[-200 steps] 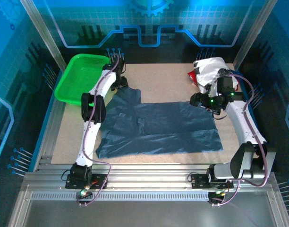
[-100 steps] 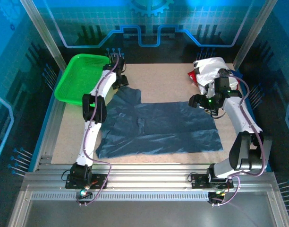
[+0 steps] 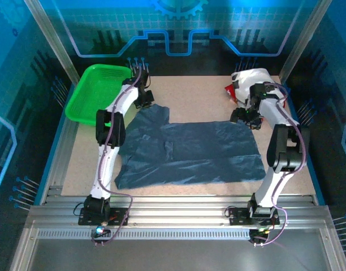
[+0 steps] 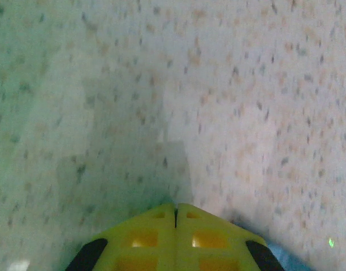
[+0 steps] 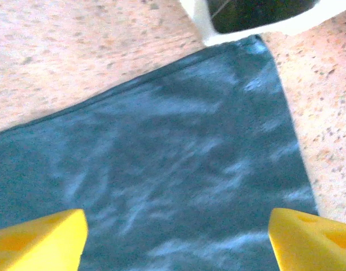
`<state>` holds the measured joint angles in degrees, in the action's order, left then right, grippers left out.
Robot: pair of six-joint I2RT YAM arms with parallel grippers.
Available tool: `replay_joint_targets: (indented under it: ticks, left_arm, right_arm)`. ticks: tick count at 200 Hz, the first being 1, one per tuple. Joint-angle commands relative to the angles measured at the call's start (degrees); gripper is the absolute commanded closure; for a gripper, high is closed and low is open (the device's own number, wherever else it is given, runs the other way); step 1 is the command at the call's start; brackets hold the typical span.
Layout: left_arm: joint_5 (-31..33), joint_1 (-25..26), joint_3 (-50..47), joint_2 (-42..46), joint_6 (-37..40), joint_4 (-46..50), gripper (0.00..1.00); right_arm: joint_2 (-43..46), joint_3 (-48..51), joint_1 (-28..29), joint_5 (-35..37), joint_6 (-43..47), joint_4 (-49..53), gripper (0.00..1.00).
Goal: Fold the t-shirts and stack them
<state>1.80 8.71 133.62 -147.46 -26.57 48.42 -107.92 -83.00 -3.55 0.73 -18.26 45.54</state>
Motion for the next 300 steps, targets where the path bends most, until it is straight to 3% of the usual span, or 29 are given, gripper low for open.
replay_joint_targets:
  ticks: [1,36,85,208,252,300]
  left_arm:
    - [-1.80,-0.01,-6.04,9.12,1.39,-4.47,1.00]
    - [-2.53,0.08,-12.89,14.48,1.42,-5.95,1.00]
    - [-2.57,0.08,-20.11,21.00,1.41,-7.85,1.00]
    - [-1.43,0.52,-27.25,28.70,1.63,-8.14,1.00]
    - [-1.01,0.53,-31.38,31.39,0.82,-9.69,1.00]
    - [-0.51,0.52,-32.20,32.23,1.11,-9.49,1.00]
  right_arm:
    - [-4.36,-4.48,0.25,5.95,1.04,1.03,0.18]
    - [-10.56,-10.29,1.16,11.74,0.52,1.47,0.31]
    - [-15.33,-13.23,1.00,12.80,-0.46,0.80,0.47]
    - [-21.43,-19.80,-1.49,12.98,-1.65,2.26,0.55]
    - [-20.05,-15.44,-1.55,12.04,-1.58,0.78,0.62]
    - [-21.34,-16.21,-1.55,11.75,-0.81,1.56,0.79]
